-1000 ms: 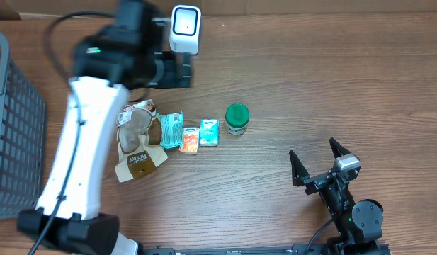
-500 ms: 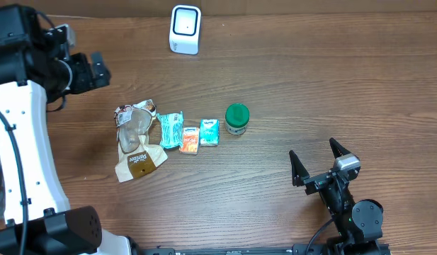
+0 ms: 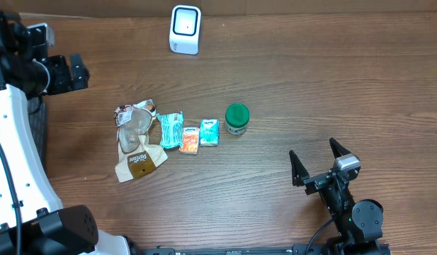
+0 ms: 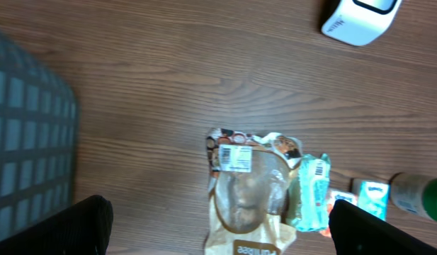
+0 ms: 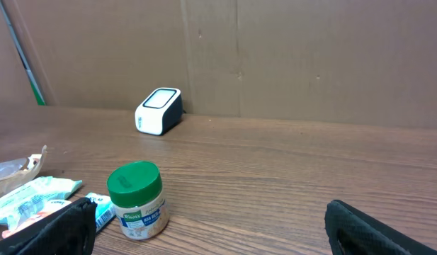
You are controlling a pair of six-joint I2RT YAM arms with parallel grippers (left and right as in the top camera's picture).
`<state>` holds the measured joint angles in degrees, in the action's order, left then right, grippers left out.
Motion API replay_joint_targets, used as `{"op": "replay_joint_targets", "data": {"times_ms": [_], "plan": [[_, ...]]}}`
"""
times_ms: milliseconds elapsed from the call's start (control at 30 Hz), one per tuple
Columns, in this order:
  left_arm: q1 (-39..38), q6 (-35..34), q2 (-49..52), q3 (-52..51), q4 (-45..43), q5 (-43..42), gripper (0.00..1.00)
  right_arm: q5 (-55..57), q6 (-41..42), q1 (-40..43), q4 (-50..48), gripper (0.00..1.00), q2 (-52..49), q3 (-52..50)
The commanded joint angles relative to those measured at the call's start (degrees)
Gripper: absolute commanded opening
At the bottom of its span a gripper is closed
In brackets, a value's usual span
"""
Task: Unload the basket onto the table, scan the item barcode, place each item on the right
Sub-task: 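Retract the left gripper to the basket edge and hold still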
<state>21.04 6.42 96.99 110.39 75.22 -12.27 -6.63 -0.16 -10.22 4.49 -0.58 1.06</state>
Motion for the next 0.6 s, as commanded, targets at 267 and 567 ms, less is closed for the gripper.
{"op": "replay_joint_targets", "data": {"times_ms": [267,567], "plan": [[5.57,4.76,0.24,0.39,-2.08,-0.85,1.0,0.17,0.13,-0.26,-0.31,1.0,0.42,-0.59],[6.8,4.76,0.24,0.39,-2.19,1.97,1.0,0.17,0.11,-0.26,-0.31,1.0,0.42,-0.59]]}}
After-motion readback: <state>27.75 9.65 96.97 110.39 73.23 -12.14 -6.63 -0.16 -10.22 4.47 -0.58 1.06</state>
